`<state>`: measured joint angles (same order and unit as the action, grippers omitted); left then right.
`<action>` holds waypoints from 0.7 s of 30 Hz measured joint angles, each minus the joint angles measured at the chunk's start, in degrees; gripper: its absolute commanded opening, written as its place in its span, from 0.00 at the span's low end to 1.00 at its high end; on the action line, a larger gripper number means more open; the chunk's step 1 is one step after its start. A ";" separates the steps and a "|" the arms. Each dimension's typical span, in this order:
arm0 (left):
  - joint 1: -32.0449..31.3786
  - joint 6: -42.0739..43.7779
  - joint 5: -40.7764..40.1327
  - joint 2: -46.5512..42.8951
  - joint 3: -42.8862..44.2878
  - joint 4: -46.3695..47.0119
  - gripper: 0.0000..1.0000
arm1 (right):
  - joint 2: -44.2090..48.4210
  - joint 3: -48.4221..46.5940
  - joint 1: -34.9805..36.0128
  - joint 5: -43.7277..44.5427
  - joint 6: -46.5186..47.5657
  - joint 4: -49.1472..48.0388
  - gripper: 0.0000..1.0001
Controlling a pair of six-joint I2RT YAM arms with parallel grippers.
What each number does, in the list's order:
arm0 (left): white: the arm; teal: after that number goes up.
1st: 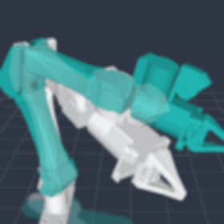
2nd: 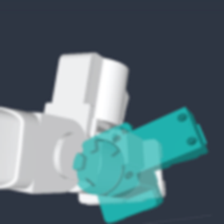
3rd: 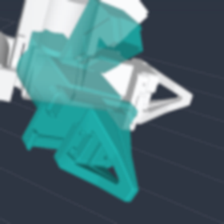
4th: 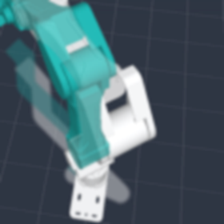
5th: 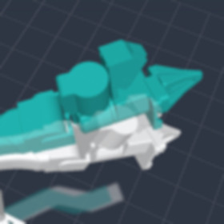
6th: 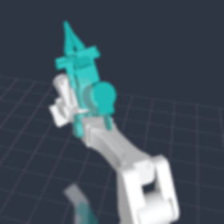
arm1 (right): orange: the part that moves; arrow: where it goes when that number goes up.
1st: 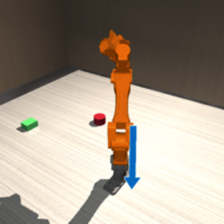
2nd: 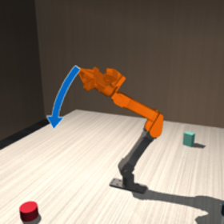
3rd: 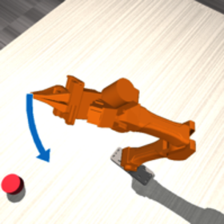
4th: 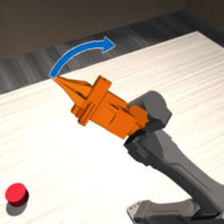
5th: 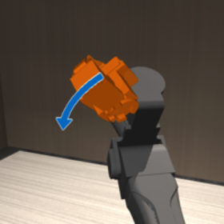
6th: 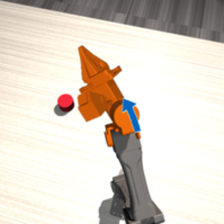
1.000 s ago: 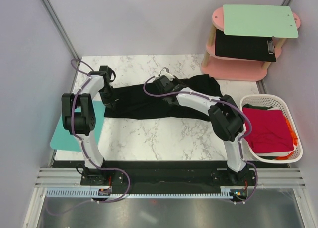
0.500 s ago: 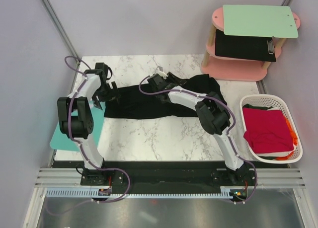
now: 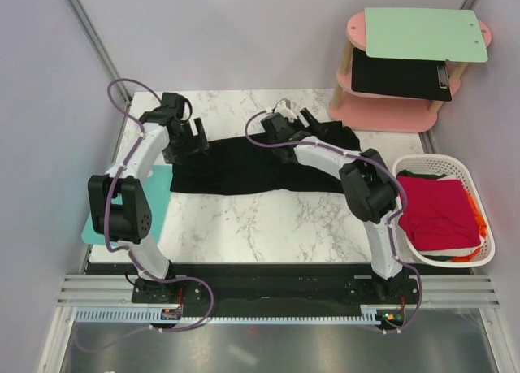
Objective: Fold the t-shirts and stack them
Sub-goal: Fold the other side of the tshirt into a rectangle
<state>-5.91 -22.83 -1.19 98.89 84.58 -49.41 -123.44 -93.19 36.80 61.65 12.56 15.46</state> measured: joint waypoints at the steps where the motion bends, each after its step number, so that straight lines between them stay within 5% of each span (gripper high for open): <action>1: -1.01 -0.02 0.15 0.92 0.02 0.28 0.95 | 1.55 0.96 -0.81 -1.22 -1.18 0.39 0.82; 11: -3.50 -0.02 -5.75 5.46 -0.04 -1.14 0.93 | 10.03 3.80 -12.98 -14.27 -13.40 4.48 0.82; 12: -3.41 -0.02 -6.49 5.46 -0.04 -1.55 0.80 | 10.03 3.93 -12.81 -15.26 -13.90 5.03 0.82; 13: -3.30 -0.02 -6.82 5.46 -0.04 -1.81 0.58 | 10.03 3.98 -12.48 -15.93 -14.34 5.46 0.82; 14: -3.21 0.02 -7.06 5.46 -0.04 -2.03 0.22 | 10.03 4.02 -12.09 -16.70 -14.67 5.70 0.82; 15: -3.15 0.55 -7.13 5.46 -0.04 -2.38 0.02 | 10.03 4.02 -11.76 -17.22 -14.97 5.95 0.82; 21: -4.15 0.68 -6.23 3.98 -2.08 -2.84 0.02 | 10.03 4.04 -10.99 -19.10 -16.00 6.43 0.82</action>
<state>-10.07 -22.15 -7.42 102.87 82.50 -52.25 -113.40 -89.14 25.80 42.54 -3.44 21.89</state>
